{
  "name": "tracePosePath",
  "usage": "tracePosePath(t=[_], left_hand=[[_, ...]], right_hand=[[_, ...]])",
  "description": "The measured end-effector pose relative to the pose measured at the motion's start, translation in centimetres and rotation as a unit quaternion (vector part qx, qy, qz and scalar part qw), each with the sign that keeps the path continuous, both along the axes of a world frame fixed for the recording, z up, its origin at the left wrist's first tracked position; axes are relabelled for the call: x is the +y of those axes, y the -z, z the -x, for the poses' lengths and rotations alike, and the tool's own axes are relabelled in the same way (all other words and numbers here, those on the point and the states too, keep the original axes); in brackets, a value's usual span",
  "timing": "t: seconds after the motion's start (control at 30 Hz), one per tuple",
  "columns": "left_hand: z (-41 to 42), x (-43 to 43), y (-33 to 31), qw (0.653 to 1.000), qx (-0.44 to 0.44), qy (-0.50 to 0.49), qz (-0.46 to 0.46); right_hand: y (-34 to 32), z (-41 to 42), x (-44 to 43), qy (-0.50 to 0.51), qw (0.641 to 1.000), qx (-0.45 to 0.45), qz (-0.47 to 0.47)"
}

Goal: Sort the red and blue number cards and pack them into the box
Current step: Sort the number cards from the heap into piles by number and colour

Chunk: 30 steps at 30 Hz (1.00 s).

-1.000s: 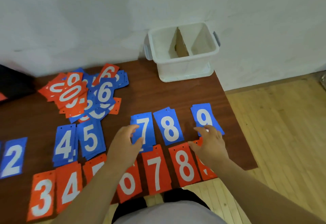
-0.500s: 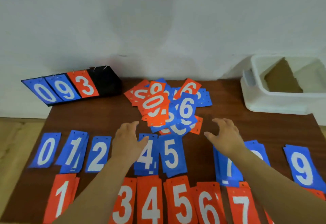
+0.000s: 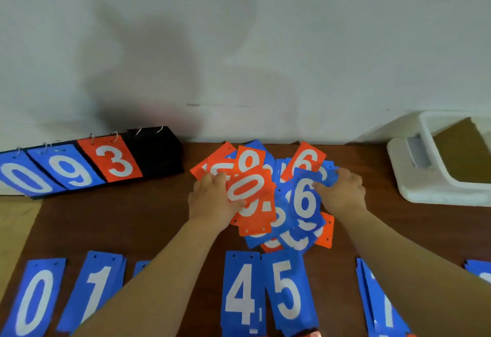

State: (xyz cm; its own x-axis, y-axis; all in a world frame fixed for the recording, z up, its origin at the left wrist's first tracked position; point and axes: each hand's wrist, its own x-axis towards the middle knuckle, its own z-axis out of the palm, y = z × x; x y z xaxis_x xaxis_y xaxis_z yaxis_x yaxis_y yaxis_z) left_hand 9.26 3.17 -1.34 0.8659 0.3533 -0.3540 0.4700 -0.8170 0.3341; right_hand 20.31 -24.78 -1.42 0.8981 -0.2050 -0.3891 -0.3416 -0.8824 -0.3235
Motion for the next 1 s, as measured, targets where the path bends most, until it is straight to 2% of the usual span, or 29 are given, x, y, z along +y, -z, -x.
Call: tracePosePath(t=[0.13, 0.23, 0.4, 0.57, 0.77, 1.0], left_hand=[[-2.9, -1.4, 2.0, 0.997, 0.011, 0.071, -0.013], [-3.3, -1.7, 2.8, 0.996, -0.009, 0.083, -0.030], [-3.3, -1.4, 2.9, 0.999, -0.001, 0.040, 0.032], [-1.4, -1.4, 2.1, 0.992, -0.032, -0.033, 0.116], [2.0, -2.1, -0.5, 0.976, -0.075, -0.105, 0.176], [6.0, -6.4, -3.2, 0.968, -0.093, -0.122, 0.199]], right_hand=[[1.3, -3.4, -0.4, 0.076, 0.996, 0.035, 0.029], [2.2, -4.1, -0.5, 0.118, 0.992, 0.047, -0.012], [2.8, -3.2, -1.5, 0.141, 0.984, -0.007, -0.108], [2.1, -0.9, -4.2, 0.160, 0.980, -0.062, -0.103], [1.4, 0.9, -7.7, 0.173, 0.980, -0.062, -0.078], [0.4, 2.8, -10.9, 0.208, 0.962, -0.062, -0.167]])
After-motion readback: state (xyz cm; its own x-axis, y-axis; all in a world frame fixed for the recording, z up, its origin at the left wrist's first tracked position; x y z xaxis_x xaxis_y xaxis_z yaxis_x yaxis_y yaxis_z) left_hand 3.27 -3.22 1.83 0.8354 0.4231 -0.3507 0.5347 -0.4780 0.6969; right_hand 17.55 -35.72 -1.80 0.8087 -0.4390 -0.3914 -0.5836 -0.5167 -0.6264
